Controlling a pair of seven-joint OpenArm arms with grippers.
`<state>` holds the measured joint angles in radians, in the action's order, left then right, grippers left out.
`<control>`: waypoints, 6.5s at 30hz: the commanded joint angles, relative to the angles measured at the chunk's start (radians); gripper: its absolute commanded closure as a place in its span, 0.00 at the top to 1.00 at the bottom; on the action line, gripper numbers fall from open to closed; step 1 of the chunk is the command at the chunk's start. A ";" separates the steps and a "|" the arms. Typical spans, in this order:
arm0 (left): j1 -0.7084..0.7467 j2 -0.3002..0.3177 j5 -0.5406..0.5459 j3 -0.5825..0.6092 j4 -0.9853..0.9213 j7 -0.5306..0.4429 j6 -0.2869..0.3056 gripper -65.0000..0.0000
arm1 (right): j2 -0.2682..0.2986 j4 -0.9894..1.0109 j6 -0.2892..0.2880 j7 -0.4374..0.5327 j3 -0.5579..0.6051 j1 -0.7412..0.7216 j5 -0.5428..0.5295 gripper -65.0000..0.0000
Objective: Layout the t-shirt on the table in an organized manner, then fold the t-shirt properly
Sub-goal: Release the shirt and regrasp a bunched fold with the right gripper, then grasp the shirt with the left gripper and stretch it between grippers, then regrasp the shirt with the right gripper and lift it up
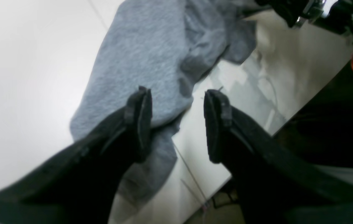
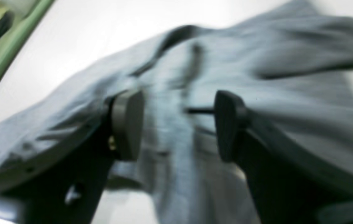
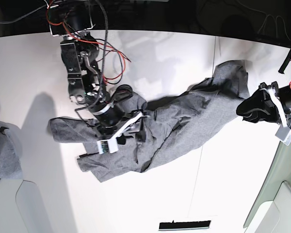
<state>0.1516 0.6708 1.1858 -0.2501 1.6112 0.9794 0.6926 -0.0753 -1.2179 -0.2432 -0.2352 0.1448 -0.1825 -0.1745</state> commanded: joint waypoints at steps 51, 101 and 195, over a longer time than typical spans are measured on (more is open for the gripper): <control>-0.036 -0.137 -0.150 0.187 -0.161 -0.219 0.006 0.58 | 0.150 -0.620 0.008 -0.380 -0.491 0.246 -0.021 0.54; -0.319 -0.045 -0.586 0.322 0.028 -0.403 0.006 0.00 | 0.307 -0.357 -0.113 -0.342 -0.506 0.078 -0.097 0.00; -0.202 0.106 0.132 -0.063 0.314 0.075 0.006 0.00 | 0.086 -0.230 -0.322 -0.531 -0.287 -0.247 -0.386 0.00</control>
<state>-0.0391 0.7605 1.3029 -0.3061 1.9167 1.0767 0.6968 0.0055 -1.4338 -0.5594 -0.7750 -0.1390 -0.4126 -0.5465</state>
